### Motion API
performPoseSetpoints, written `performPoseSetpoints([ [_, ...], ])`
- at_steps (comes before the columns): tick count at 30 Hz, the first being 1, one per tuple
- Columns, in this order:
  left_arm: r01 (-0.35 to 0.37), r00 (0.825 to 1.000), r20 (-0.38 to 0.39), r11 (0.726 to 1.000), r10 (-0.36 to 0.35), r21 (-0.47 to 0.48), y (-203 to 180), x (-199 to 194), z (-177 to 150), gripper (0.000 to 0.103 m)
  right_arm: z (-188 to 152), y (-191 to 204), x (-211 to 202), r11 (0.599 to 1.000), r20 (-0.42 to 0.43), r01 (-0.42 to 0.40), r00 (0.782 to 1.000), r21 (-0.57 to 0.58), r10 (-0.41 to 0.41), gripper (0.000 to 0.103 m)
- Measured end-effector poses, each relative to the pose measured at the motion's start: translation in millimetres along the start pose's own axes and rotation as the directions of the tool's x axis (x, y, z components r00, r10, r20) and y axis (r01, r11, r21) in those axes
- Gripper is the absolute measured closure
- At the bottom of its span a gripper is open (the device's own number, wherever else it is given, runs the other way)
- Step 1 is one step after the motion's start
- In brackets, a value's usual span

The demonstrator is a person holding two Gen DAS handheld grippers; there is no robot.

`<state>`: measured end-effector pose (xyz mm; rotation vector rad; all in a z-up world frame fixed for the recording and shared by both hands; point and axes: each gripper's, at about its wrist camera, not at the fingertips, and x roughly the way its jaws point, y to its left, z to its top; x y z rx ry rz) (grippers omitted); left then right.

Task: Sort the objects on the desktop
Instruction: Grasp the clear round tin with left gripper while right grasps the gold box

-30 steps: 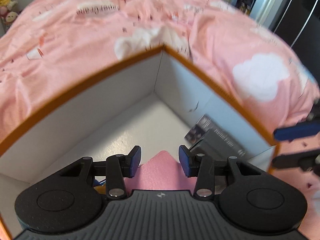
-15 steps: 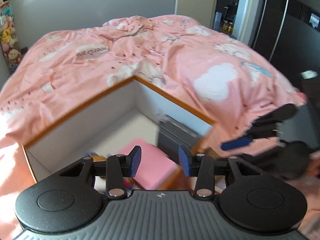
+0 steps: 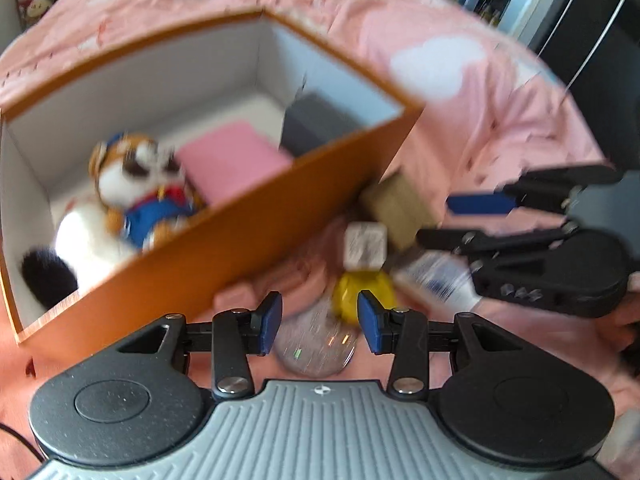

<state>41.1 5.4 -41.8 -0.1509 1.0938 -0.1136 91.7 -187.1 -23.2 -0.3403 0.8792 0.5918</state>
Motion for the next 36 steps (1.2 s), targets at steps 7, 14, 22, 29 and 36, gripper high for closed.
performPoseSetpoints([
  [7, 0.029, 0.995, -0.089, 0.981, -0.047, -0.191, 21.0, 25.9, -19.6, 0.055, -4.3, 10.9, 5.7, 0.998, -0.027, -0.067, 0.997, 0.015, 0.067, 0.062],
  [14, -0.012, 0.986, -0.161, 0.930, -0.051, -0.369, 41.3, 53.3, -29.8, 0.051, -9.5, 17.3, 6.7, 0.996, -0.037, -0.089, 0.995, -0.008, 0.089, 0.063],
  [22, 0.021, 0.982, -0.160, 0.894, -0.103, -0.447, 51.8, 67.1, -32.3, 0.033, -12.7, 9.5, 11.8, 0.995, -0.056, -0.094, 0.994, 0.040, 0.096, 0.063],
  [29, 0.021, 0.981, -0.163, 0.898, -0.103, -0.440, 50.0, 68.6, -33.5, 0.033, -12.9, 9.1, 14.7, 0.995, -0.065, -0.091, 0.994, 0.041, 0.093, 0.063],
  [36, 0.055, 0.993, -0.072, 0.918, -0.091, -0.394, 43.4, 39.2, -41.5, 0.069, -12.5, 2.4, 12.6, 0.994, -0.059, -0.081, 0.995, 0.076, 0.085, 0.063],
])
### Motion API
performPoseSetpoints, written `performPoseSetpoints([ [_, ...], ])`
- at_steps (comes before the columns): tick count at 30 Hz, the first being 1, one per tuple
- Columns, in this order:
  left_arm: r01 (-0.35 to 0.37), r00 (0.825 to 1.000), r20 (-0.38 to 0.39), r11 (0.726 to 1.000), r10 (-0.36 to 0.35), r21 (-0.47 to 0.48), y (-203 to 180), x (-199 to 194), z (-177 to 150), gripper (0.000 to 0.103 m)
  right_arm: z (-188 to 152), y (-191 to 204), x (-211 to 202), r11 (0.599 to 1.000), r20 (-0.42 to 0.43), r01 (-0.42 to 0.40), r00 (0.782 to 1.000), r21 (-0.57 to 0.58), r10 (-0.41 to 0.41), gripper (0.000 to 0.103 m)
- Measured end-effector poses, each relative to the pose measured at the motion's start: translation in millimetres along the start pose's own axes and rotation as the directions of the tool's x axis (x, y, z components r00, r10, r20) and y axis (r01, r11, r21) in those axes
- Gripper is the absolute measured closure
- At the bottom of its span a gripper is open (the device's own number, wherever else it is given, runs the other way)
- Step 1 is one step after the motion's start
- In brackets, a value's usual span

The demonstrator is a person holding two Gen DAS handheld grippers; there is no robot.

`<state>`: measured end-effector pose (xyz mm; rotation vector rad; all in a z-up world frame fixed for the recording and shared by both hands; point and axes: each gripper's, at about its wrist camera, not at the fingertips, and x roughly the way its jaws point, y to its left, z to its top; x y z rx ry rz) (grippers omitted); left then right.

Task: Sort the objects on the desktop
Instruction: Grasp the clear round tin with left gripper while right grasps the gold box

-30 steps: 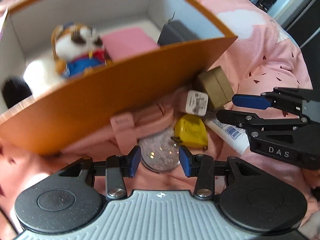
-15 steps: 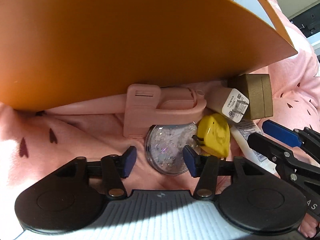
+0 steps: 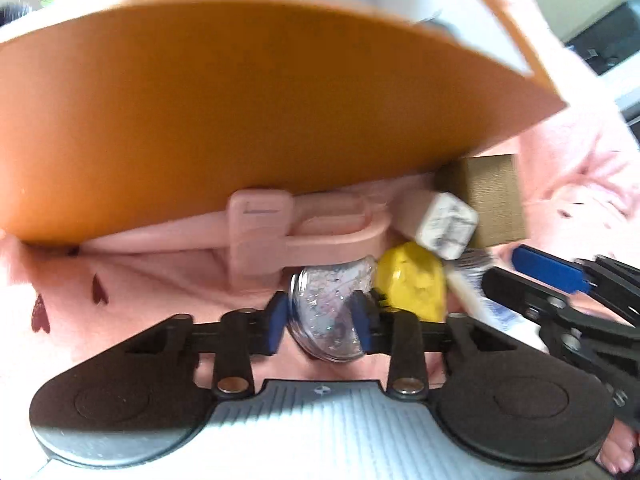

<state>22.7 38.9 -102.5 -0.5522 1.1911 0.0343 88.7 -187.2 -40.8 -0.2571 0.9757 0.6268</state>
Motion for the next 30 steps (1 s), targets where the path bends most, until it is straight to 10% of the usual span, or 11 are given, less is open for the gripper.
performPoseSetpoints([
  [16, 0.099, 0.991, 0.078, 0.992, -0.106, 0.082, -26.1, -1.5, 17.3, 0.074, 12.8, 5.1, 11.2, 0.979, 0.018, 0.176, 0.984, -0.103, -0.175, 0.053],
  [30, 0.116, 0.990, 0.073, 0.991, -0.120, 0.065, -32.5, 12.0, 23.1, 0.074, 24.2, -18.9, 25.0, 0.993, -0.025, 0.121, 0.992, -0.019, -0.121, 0.055],
])
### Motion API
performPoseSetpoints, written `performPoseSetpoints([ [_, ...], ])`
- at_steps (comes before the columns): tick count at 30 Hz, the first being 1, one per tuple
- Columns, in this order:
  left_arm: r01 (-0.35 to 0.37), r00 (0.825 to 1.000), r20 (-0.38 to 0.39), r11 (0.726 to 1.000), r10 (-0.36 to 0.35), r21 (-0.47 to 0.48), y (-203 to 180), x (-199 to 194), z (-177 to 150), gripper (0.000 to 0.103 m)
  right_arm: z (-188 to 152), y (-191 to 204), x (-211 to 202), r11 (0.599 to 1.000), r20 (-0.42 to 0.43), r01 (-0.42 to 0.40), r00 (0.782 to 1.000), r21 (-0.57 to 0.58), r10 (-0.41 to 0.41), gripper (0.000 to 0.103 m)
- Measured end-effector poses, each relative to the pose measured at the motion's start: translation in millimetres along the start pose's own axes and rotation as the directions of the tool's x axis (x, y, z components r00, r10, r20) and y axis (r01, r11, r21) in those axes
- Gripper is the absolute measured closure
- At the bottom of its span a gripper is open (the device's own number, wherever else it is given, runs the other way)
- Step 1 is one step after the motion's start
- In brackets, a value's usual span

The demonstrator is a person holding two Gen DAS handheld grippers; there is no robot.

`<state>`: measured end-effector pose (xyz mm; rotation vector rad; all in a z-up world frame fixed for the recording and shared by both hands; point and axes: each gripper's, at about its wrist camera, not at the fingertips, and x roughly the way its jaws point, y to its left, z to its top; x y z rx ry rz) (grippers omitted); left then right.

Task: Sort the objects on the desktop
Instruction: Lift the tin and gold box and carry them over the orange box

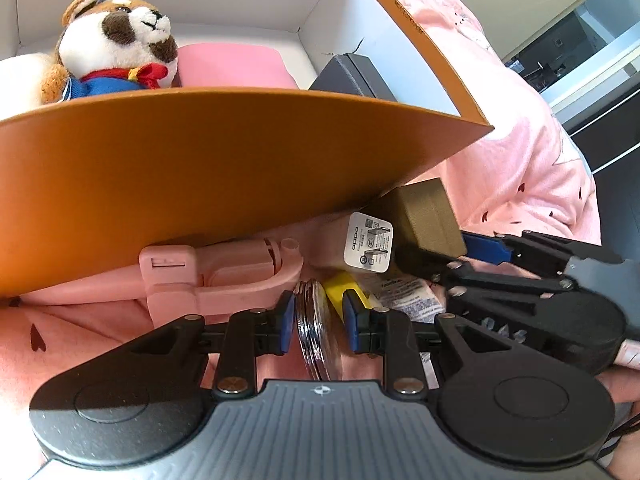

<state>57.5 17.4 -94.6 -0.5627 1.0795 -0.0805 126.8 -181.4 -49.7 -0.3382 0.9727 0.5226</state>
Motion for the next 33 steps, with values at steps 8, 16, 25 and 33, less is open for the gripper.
performPoseSetpoints([
  [8, -0.029, 0.996, -0.081, 0.999, 0.031, 0.025, -1.8, -3.7, -5.3, 0.074, -6.4, -12.4, -4.4, 0.997, -0.011, -0.034, 0.999, 0.067, 0.035, 0.055],
  [16, 0.041, 0.989, -0.144, 0.999, -0.045, -0.030, 9.2, -1.4, -13.1, 0.080, -9.1, -14.0, -3.5, 0.996, -0.003, -0.038, 0.999, 0.079, 0.038, 0.055],
  [25, 0.078, 0.986, -0.151, 0.997, -0.074, 0.018, -3.4, 2.5, -18.3, 0.084, -9.6, -19.4, -3.7, 0.993, 0.000, -0.051, 0.999, 0.110, 0.051, 0.055],
  [33, 0.060, 0.995, -0.082, 0.998, -0.058, 0.026, -10.4, -33.5, -11.5, 0.088, -10.2, -35.3, -23.8, 0.979, 0.022, -0.102, 0.995, 0.177, 0.100, 0.056],
])
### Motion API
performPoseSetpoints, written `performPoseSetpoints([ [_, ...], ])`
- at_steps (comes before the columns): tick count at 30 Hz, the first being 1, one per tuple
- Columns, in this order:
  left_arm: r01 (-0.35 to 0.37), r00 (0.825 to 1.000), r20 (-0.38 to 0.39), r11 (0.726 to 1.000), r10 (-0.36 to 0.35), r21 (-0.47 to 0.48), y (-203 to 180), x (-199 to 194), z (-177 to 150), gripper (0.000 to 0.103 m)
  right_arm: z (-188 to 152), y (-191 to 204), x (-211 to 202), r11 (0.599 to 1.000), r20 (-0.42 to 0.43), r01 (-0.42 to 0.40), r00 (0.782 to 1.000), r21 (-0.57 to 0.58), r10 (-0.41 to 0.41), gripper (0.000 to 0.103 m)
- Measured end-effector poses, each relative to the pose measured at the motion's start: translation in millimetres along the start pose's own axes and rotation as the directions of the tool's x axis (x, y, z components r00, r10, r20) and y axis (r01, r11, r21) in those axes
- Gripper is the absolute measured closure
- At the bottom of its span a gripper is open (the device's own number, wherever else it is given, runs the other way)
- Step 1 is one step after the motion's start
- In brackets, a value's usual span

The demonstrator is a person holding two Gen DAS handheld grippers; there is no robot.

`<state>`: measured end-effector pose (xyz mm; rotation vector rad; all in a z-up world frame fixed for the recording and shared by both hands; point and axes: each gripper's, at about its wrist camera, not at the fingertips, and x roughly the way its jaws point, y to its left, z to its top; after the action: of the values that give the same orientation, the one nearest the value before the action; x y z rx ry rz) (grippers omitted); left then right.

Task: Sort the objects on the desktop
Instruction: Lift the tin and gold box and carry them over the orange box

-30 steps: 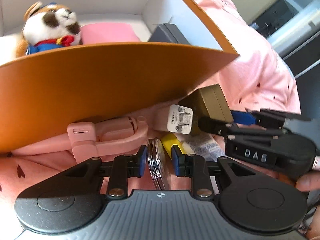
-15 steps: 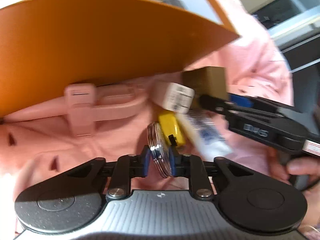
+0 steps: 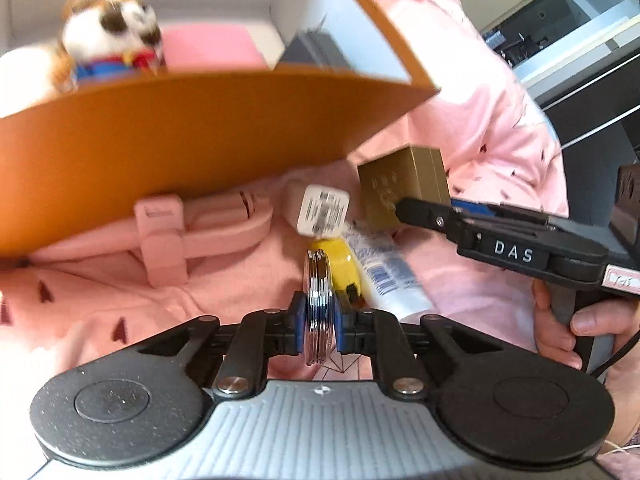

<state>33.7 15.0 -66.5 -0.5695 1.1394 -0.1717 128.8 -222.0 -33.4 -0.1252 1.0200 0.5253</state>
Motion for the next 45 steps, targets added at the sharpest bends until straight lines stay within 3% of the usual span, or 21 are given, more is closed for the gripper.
performPoseSetpoints([
  [10, 0.044, 0.992, 0.119, 0.999, -0.045, 0.017, -18.7, -64.6, 25.9, 0.088, 17.7, -7.8, -31.0, 0.999, 0.080, -0.029, 0.996, 0.015, 0.028, 0.055],
  [17, 0.093, 0.975, 0.203, 0.996, -0.092, 0.003, -22.7, -95.5, 59.7, 0.088, 41.5, -6.3, -55.2, 0.998, 0.159, 0.024, 0.987, -0.058, -0.014, 0.056],
  [23, 0.068, 0.964, 0.260, 0.997, -0.057, -0.033, -17.4, -102.7, 96.8, 0.088, 64.1, -2.6, -71.7, 0.988, 0.230, 0.079, 0.972, -0.129, -0.048, 0.057],
  [34, 0.033, 0.984, 0.180, 0.986, -0.004, -0.160, 1.9, -45.0, 135.8, 0.088, 97.6, 22.0, -63.8, 0.977, 0.254, 0.028, 0.967, -0.209, 0.027, 0.057],
  [37, -0.007, 0.990, 0.135, 0.980, 0.035, -0.197, 6.9, -28.1, 141.4, 0.088, 101.8, 25.6, -56.8, 0.976, 0.247, 0.018, 0.968, -0.216, 0.037, 0.057],
  [41, -0.030, 0.994, 0.093, 0.978, 0.050, -0.206, 6.2, -13.3, 145.0, 0.088, 104.8, 27.4, -51.6, 0.976, 0.240, 0.009, 0.970, -0.219, 0.045, 0.057],
  [45, -0.097, 0.993, 0.055, 0.977, 0.109, -0.189, -1.1, -0.2, 147.9, 0.088, 109.8, 29.1, -46.9, 0.976, 0.239, -0.004, 0.969, -0.218, 0.057, 0.057],
])
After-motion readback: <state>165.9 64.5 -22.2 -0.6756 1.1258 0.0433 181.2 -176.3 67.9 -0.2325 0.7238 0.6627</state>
